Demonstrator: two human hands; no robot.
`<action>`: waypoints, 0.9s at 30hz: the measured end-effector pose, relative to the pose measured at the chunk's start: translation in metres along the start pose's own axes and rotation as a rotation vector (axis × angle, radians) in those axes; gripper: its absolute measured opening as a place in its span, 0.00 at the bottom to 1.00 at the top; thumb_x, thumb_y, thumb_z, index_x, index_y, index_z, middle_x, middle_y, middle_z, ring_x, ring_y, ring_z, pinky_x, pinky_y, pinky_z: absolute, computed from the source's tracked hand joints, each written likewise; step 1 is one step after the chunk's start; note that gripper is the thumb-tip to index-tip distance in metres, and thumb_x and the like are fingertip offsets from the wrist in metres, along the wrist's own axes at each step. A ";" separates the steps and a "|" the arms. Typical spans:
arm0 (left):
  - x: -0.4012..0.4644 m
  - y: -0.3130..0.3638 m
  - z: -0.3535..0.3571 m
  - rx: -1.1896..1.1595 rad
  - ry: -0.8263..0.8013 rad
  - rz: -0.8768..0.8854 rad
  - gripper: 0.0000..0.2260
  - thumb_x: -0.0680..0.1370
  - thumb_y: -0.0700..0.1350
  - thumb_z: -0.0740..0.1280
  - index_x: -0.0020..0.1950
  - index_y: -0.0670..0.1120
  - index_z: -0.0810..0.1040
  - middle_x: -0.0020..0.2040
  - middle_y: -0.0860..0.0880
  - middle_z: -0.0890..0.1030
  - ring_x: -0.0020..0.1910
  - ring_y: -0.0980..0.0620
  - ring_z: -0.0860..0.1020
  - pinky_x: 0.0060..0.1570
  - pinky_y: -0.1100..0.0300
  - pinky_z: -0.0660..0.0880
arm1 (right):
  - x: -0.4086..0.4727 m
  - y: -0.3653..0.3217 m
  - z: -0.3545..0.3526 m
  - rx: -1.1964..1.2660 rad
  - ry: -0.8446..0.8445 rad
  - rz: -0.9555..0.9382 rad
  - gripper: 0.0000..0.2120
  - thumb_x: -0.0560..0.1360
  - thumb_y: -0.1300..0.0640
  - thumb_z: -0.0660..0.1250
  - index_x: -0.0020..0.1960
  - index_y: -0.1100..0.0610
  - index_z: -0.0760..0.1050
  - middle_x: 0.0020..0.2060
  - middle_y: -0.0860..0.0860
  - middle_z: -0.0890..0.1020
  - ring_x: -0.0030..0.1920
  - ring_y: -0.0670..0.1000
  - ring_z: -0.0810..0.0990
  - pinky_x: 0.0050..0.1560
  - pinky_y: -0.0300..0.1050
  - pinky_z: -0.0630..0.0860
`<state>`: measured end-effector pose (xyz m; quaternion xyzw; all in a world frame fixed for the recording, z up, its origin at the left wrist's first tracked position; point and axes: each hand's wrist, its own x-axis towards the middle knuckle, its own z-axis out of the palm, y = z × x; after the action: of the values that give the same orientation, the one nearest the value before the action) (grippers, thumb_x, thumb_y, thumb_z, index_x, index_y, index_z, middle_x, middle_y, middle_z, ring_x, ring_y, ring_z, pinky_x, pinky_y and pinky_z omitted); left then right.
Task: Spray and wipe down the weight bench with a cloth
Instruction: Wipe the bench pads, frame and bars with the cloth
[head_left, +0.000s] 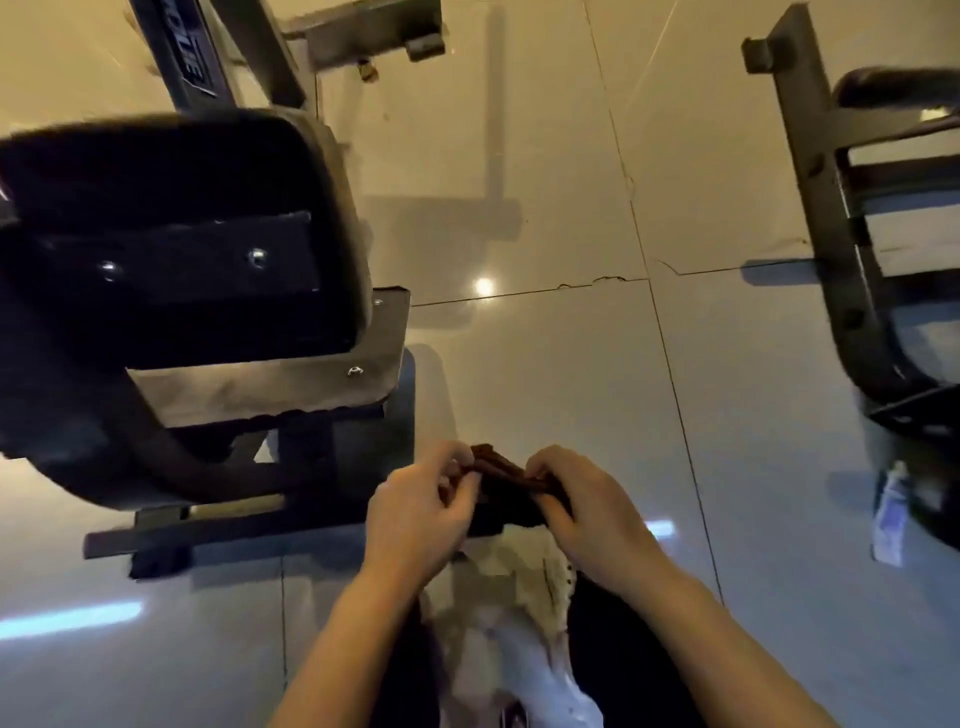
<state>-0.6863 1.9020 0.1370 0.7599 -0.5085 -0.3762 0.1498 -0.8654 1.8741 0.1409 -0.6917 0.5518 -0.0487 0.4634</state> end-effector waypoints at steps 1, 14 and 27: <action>-0.009 0.019 -0.017 0.030 -0.008 -0.030 0.02 0.77 0.52 0.66 0.46 0.60 0.74 0.39 0.57 0.80 0.40 0.52 0.79 0.41 0.56 0.73 | -0.016 -0.014 -0.015 0.015 0.007 0.007 0.10 0.76 0.64 0.65 0.52 0.51 0.74 0.44 0.44 0.74 0.43 0.45 0.72 0.41 0.30 0.67; -0.054 0.310 -0.219 -0.164 -0.012 0.096 0.07 0.74 0.44 0.73 0.44 0.56 0.78 0.42 0.57 0.80 0.45 0.57 0.79 0.49 0.59 0.76 | -0.082 -0.218 -0.307 -0.127 -0.093 -0.051 0.06 0.74 0.58 0.70 0.50 0.56 0.79 0.46 0.52 0.83 0.46 0.52 0.79 0.49 0.49 0.77; 0.145 0.384 -0.328 0.028 0.179 0.222 0.03 0.75 0.50 0.68 0.46 0.52 0.78 0.43 0.56 0.79 0.45 0.53 0.78 0.47 0.51 0.76 | 0.079 -0.291 -0.476 -0.059 0.255 -0.125 0.11 0.75 0.61 0.70 0.49 0.47 0.72 0.40 0.41 0.78 0.43 0.41 0.77 0.42 0.32 0.72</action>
<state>-0.6737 1.5545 0.5309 0.7315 -0.5791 -0.2811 0.2247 -0.9015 1.5192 0.5769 -0.7264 0.5631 -0.1486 0.3650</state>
